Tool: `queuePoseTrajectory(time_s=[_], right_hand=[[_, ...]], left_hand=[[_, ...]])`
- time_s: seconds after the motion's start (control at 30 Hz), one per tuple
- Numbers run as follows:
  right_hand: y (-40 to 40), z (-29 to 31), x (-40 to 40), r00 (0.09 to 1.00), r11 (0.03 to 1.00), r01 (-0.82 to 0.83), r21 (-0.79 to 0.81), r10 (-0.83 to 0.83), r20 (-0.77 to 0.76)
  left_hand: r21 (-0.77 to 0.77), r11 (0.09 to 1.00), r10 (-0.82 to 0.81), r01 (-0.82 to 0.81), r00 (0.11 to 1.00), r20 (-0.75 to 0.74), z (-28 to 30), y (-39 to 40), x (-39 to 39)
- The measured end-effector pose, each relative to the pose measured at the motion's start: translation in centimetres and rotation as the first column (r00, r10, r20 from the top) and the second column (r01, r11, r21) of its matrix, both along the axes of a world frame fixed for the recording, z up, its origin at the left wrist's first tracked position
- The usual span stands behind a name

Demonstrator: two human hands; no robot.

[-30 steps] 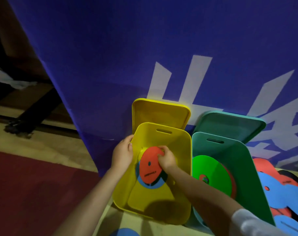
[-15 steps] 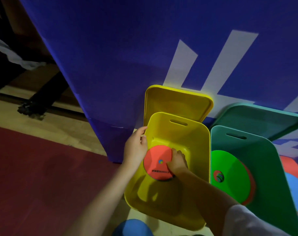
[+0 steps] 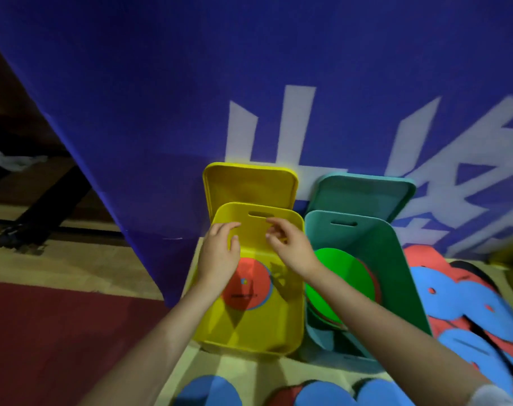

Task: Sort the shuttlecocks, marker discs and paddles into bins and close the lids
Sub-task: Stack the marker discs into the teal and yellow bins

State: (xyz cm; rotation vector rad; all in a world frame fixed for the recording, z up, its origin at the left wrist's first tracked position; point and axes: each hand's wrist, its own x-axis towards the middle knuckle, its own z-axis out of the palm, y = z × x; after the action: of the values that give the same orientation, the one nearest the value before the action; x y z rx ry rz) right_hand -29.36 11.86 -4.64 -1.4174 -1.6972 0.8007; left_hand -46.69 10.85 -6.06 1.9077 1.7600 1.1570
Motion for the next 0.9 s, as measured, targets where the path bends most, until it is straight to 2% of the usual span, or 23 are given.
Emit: queuePoseTrajectory(time_s=[0.1, 0.2, 0.3, 0.47, 0.67, 0.8, 0.9], right_hand=[[-3.1, 2.3, 5.8, 0.982, 0.993, 0.119, -0.006, -0.119, -0.147], [-7.0, 2.9, 12.2, 0.934, 0.96, 0.28, -0.016, -0.276, -0.227], [-10.7, 2.3, 18.5, 0.859, 0.899, 0.436, -0.047, -0.432, -0.275], [-16.3, 0.6, 27.7, 0.731, 0.783, 0.61, -0.121, -0.615, -0.295], [-20.9, -5.7, 37.7, 0.707, 0.695, 0.651, -0.306, -0.702, -0.09], [-22.8, -10.2, 42.8, 0.714, 0.635, 0.661, -0.399, -0.696, 0.076], [-22.6, -11.9, 44.5, 0.763, 0.653, 0.639, -0.406, -0.607, 0.223]], left_hand=[[0.021, 0.988, -0.155, 0.154, 0.972, 0.176, 2.4, -2.1, 5.4], [-0.001, 0.95, -0.299, 0.311, 0.913, 0.277, 3.8, -4.7, 11.6], [-0.037, 0.894, -0.414, 0.446, 0.857, 0.308, 4.2, -7.7, 17.4], [-0.124, 0.807, -0.506, 0.578, 0.783, 0.361, 3.8, -11.6, 25.7], [-0.231, 0.754, -0.504, 0.615, 0.767, 0.396, 1.7, -14.3, 34.1], [-0.349, 0.748, -0.49, 0.565, 0.824, 0.284, -1.9, -15.2, 38.4], [-0.481, 0.744, -0.438, 0.464, 0.882, 0.172, -5.3, -14.7, 40.5]])
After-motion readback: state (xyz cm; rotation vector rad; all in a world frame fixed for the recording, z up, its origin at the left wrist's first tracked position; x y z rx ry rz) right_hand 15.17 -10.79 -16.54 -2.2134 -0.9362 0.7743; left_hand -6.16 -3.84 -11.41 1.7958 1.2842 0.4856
